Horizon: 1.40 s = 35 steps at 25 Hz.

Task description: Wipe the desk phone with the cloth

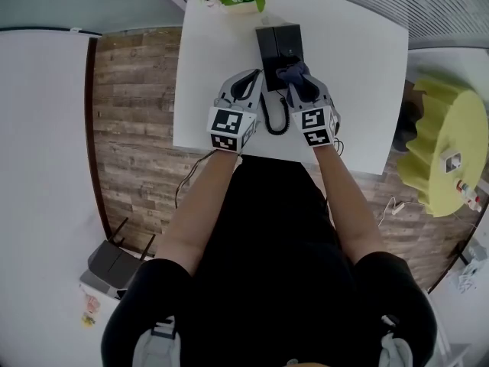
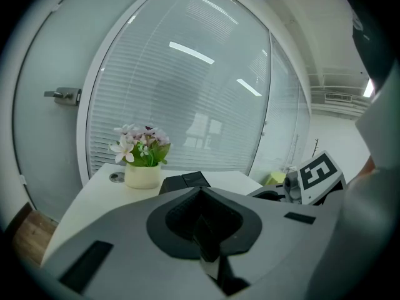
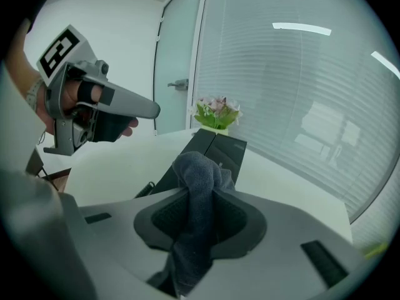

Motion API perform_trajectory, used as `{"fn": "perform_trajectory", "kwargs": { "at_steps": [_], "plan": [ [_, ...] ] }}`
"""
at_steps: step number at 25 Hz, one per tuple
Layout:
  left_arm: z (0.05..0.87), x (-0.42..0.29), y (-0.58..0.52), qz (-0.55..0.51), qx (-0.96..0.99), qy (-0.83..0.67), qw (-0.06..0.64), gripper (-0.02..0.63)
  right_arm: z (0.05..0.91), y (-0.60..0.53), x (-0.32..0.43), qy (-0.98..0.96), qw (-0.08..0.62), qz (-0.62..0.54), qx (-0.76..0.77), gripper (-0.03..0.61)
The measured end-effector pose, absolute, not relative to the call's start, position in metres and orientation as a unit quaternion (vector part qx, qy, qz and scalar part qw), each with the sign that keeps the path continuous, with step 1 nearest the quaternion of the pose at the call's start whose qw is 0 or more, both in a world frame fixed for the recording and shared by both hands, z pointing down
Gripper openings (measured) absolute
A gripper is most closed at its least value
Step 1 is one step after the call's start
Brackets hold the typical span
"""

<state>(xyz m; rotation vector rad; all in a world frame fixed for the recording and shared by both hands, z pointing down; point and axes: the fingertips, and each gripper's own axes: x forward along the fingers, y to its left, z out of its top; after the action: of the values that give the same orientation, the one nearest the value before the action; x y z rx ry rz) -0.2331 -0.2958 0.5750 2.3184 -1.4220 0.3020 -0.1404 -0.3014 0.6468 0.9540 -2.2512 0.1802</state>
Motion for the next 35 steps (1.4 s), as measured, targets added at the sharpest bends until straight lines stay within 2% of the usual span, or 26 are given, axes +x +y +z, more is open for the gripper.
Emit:
{"fn": "perform_trajectory", "kwargs": {
  "at_steps": [13,24,35],
  "plan": [
    [0.555,-0.253,-0.339,0.099,0.817,-0.534,0.195,0.011,0.594,-0.372,-0.188,-0.885,0.298,0.023,0.357,0.107],
    [0.565,-0.270,-0.364,0.093,0.804,-0.550,0.208,0.011,0.609,-0.402,-0.227,-0.895,0.308,0.007,0.321,0.107],
    [0.583,-0.270,-0.350,0.099,0.800,-0.548,0.225,0.011,0.621,-0.388,-0.226,-0.890,0.326,-0.025,0.317,0.106]
  ]
}}
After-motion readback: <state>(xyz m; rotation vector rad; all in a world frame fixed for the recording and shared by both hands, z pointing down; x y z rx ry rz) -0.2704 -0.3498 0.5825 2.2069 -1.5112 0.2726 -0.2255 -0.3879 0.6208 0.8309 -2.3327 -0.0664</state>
